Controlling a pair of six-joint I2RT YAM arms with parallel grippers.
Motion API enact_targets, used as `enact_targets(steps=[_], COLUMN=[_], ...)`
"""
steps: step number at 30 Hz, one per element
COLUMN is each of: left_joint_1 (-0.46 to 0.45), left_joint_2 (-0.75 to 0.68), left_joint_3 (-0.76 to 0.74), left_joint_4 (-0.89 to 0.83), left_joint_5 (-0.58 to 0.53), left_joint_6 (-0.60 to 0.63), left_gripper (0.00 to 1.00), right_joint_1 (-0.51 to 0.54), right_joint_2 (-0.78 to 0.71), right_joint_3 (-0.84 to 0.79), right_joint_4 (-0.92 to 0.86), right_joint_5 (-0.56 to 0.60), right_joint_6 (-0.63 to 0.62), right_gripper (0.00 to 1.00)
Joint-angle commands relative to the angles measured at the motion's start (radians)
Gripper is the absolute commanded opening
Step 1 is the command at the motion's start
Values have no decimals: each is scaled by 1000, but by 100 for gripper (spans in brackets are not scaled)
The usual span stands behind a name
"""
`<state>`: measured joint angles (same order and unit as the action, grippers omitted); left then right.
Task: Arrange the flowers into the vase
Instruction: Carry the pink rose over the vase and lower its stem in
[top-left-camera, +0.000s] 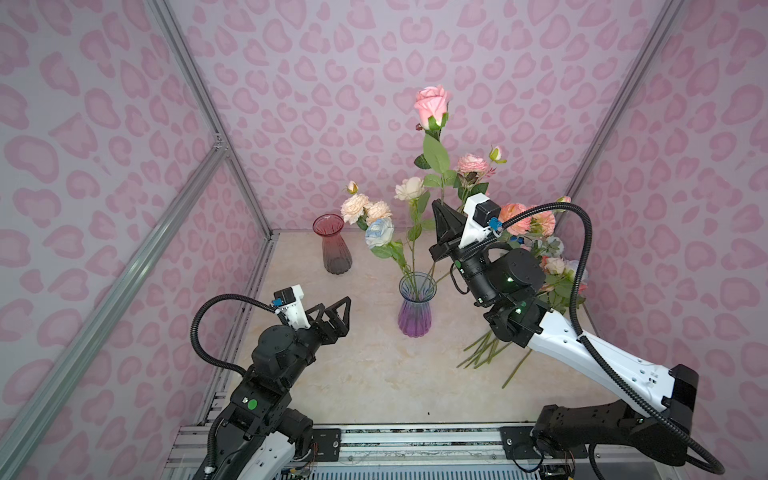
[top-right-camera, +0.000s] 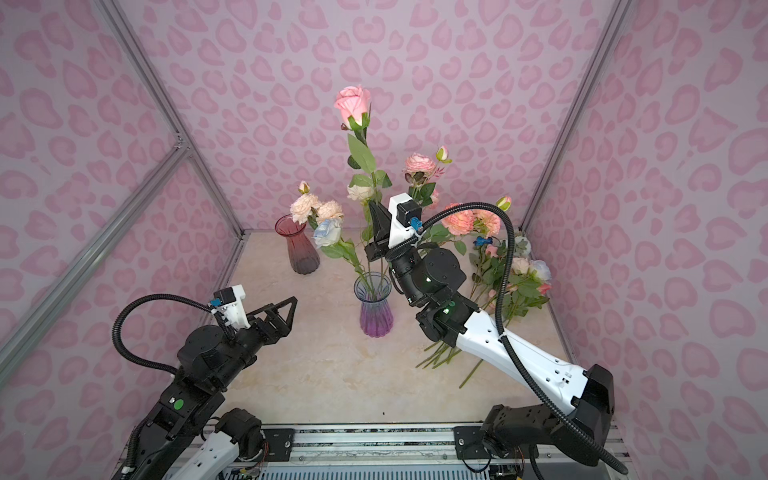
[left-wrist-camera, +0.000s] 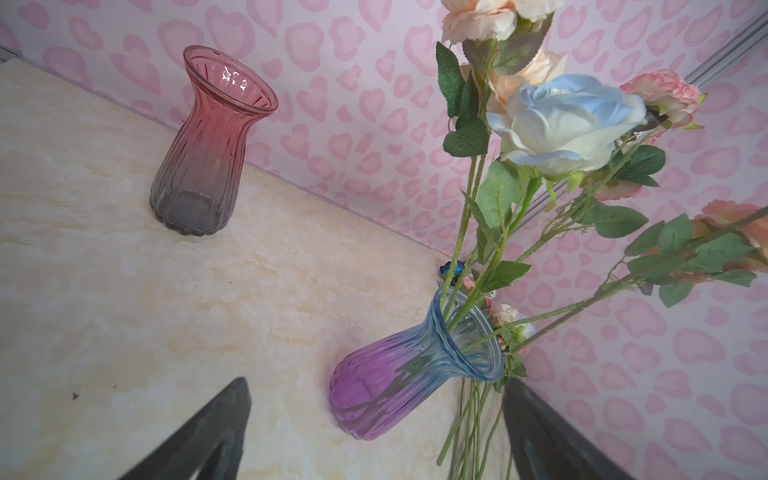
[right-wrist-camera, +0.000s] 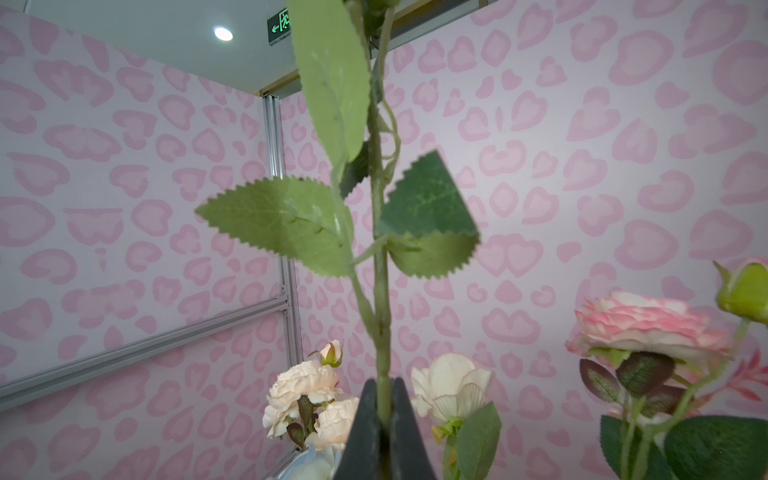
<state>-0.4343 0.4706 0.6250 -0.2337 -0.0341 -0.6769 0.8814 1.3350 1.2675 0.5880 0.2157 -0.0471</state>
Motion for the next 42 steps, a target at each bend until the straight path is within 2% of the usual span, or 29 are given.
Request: enact_targets(steps=[1, 8, 16, 23, 31, 34, 40, 42], left_joint_1=[0, 0, 0, 0, 0, 0, 0, 0], left_joint_2=[19, 63, 87, 127, 130, 122, 105, 99], left_joint_3=[3, 9, 6, 10, 8, 3, -3, -4], left_joint_4=[43, 60, 83, 129, 147, 142, 135, 130], left_joint_5=[3, 23, 25, 78, 79, 79, 78, 80], left_joint_6=[21, 34, 46, 51, 42, 36, 24, 19], left_gripper=[96, 96, 96, 96, 96, 96, 96, 96], right_joint_1=[-15, -38, -44, -45, -29, -23, -16, -10], right_joint_2=[37, 100, 101, 96, 84, 72, 64, 60], right_joint_3=[-3, -72, -203, -295, -360, -380, -377, -380], right_joint_4=[153, 267, 342, 352, 336, 321, 257, 228], right_joint_5=[-33, -42, -33, -46, -31, -19, 2, -13], right_joint_6=[-11, 4, 25, 64, 88, 96, 112, 130], right_gripper=[0, 0, 0, 0, 0, 10, 20, 30])
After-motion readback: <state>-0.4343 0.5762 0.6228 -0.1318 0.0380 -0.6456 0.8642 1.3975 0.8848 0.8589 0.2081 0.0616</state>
